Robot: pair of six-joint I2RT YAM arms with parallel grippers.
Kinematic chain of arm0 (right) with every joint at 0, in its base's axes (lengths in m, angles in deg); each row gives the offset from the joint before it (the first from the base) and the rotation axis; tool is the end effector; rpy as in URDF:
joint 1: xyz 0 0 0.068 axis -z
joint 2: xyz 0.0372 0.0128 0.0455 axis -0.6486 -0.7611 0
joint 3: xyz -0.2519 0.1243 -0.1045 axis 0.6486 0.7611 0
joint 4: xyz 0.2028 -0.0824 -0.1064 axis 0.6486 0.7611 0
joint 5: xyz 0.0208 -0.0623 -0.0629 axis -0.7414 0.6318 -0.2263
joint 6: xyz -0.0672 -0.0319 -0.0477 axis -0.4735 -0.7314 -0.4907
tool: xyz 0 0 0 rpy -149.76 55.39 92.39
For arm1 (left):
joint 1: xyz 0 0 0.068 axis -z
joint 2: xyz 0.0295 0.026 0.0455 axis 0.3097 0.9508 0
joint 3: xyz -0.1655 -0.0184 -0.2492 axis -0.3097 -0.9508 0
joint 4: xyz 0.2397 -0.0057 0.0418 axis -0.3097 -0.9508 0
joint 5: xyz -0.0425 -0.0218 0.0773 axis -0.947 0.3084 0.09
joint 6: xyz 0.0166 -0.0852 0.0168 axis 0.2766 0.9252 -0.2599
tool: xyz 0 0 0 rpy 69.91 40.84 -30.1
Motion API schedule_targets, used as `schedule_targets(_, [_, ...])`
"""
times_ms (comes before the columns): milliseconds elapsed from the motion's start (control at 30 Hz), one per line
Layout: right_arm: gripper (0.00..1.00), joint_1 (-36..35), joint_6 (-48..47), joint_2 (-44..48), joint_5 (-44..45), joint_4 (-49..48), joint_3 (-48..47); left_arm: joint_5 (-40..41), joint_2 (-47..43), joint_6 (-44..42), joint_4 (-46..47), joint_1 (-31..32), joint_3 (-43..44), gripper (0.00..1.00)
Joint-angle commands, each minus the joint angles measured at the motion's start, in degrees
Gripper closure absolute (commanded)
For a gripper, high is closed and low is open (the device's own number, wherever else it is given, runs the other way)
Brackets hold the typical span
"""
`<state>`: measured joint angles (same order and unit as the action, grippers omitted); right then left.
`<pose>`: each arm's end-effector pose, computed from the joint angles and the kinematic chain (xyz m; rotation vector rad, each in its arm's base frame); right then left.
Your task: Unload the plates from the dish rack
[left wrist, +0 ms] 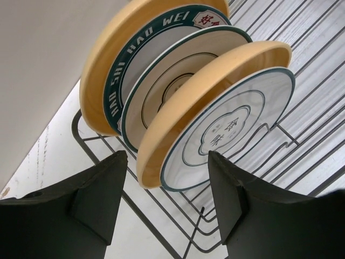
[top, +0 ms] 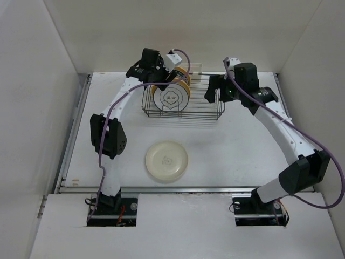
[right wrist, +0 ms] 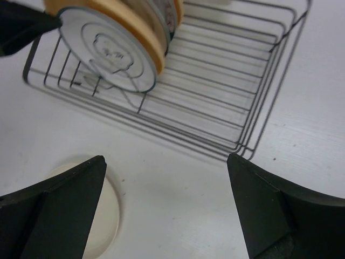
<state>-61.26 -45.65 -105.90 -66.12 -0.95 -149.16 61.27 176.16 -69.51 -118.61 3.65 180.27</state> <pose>0.3207 0.1313 0.3869 -0.2676 2.1527 0.4323 0.4683 -0.2061 0.3560 1.0667 1.7803 -0.1354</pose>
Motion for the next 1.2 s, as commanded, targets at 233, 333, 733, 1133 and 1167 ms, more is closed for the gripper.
schedule_targets(233, [0.00,10.97,7.01,-7.38,2.60,1.36,-6.73,-3.70,0.80,-3.89,-1.75,-0.78,0.41,0.44])
schedule_targets(333, [0.00,11.50,7.01,-8.78,2.59,0.74,-6.73,-3.71,2.30,-3.89,-1.75,-0.78,0.93,0.44])
schedule_targets(733, [0.00,17.03,7.01,-13.27,3.91,-3.21,-6.03,-3.26,7.22,-2.05,-3.68,-1.30,4.98,0.66])
schedule_targets(1133, [0.00,18.36,6.48,-22.15,-0.30,-7.43,-3.13,-4.14,0.29,0.14,-7.10,-3.14,6.04,1.00])
schedule_targets(1167, [0.00,18.36,6.48,-22.93,-0.31,-8.13,-3.13,-5.28,0.28,0.15,-7.72,-3.15,6.91,1.00])
